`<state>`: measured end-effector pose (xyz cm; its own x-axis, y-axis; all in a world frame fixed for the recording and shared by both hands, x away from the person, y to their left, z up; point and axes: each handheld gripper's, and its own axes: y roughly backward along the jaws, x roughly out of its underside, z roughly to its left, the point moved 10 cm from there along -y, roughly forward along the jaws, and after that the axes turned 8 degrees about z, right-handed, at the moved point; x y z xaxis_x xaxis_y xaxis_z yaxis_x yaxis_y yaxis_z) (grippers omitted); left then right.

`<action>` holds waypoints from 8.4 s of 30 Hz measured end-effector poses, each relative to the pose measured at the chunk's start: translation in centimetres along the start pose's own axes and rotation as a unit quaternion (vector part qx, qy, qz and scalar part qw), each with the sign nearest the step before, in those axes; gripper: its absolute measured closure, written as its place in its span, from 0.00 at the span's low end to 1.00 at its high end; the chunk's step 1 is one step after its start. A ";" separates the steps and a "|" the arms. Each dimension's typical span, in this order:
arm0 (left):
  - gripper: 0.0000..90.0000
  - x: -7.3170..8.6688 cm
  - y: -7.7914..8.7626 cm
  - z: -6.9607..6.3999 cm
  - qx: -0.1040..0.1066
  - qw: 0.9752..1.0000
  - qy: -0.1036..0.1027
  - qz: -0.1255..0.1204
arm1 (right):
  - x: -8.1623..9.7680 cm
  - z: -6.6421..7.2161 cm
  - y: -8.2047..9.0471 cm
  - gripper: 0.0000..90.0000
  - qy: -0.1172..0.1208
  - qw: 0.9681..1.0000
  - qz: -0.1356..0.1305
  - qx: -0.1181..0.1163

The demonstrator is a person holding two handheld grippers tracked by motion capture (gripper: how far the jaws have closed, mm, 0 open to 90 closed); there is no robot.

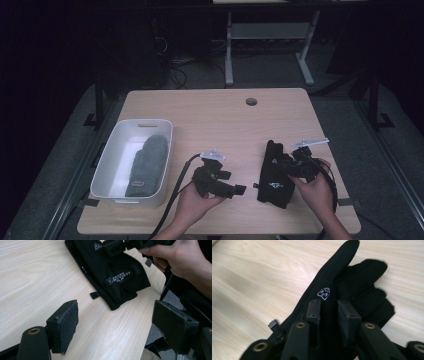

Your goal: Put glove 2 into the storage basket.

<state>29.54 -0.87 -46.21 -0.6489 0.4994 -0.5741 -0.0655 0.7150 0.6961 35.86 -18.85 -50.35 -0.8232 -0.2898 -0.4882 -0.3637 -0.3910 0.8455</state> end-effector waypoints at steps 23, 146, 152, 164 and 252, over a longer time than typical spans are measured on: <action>0.24 0.2 -2.4 0.0 0.004 1.000 0.006 0.019 | 4.0 -1.0 0.2 0.86 -0.012 0.999 0.006 -0.034; 0.88 0.0 -3.9 2.2 0.004 0.999 0.022 0.045 | -4.6 0.5 -0.2 0.85 -0.109 0.978 -0.053 -0.170; 0.88 0.0 -2.6 2.0 0.001 0.999 0.018 0.036 | -5.2 1.5 0.0 0.85 -0.105 0.977 -0.052 -0.180; 0.88 0.1 -0.3 2.1 0.001 1.000 0.021 0.017 | -7.0 3.5 0.5 0.85 -0.090 0.975 -0.056 -0.198; 0.89 2.3 14.5 6.9 -0.049 0.996 0.056 -0.057 | -18.0 16.9 -0.3 0.84 -0.017 0.962 -0.051 -0.269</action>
<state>32.35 14.02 -40.40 -0.7123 0.3560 -0.6049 -0.2139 0.7108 0.6701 43.43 1.28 -38.11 -0.8125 -0.2003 -0.5475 -0.1735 -0.8135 0.5551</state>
